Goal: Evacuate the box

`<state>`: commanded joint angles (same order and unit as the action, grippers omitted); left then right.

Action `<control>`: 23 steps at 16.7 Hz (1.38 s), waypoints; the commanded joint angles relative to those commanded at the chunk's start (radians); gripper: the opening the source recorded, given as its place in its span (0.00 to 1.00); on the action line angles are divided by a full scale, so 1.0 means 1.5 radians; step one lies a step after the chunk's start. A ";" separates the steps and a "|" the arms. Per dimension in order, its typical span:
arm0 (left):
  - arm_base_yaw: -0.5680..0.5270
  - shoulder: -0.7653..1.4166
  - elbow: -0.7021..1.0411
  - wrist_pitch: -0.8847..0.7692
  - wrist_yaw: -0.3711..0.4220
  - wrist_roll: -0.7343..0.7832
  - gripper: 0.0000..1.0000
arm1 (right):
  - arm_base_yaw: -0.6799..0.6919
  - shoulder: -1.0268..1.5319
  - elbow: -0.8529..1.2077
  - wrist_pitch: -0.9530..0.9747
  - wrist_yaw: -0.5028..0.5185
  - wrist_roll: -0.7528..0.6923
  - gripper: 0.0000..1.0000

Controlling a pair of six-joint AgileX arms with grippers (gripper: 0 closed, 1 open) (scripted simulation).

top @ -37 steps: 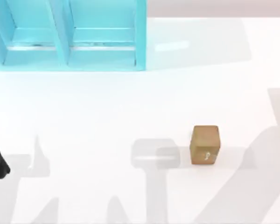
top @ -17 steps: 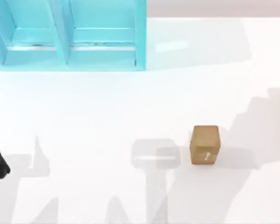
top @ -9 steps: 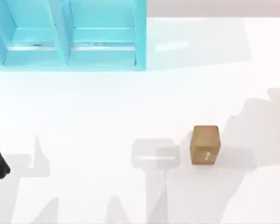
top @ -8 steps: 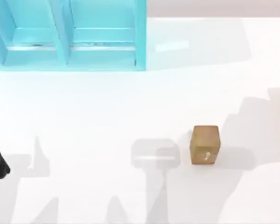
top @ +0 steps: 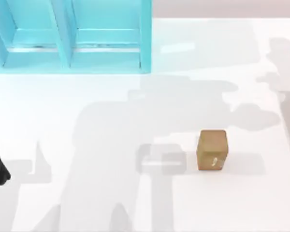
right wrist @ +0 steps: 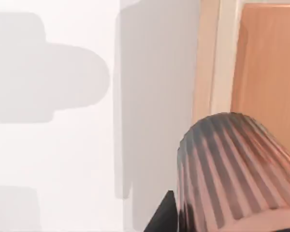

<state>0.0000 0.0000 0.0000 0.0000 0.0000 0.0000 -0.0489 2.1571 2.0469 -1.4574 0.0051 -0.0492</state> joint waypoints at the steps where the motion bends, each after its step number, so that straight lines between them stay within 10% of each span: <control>1: 0.000 0.000 0.000 0.000 0.000 0.000 1.00 | 0.044 0.008 -0.003 0.012 -0.001 0.041 0.00; 8: 0.000 0.000 0.000 0.000 0.000 0.000 1.00 | 0.248 0.055 -0.038 0.088 -0.003 0.250 0.00; 23: 0.000 0.000 0.000 0.000 0.000 0.000 1.00 | 0.260 0.073 -0.139 0.213 -0.004 0.279 0.00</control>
<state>0.0000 0.0000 0.0000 0.0000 0.0000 0.0000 0.3417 2.2672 1.8382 -1.1375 -0.0015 0.3691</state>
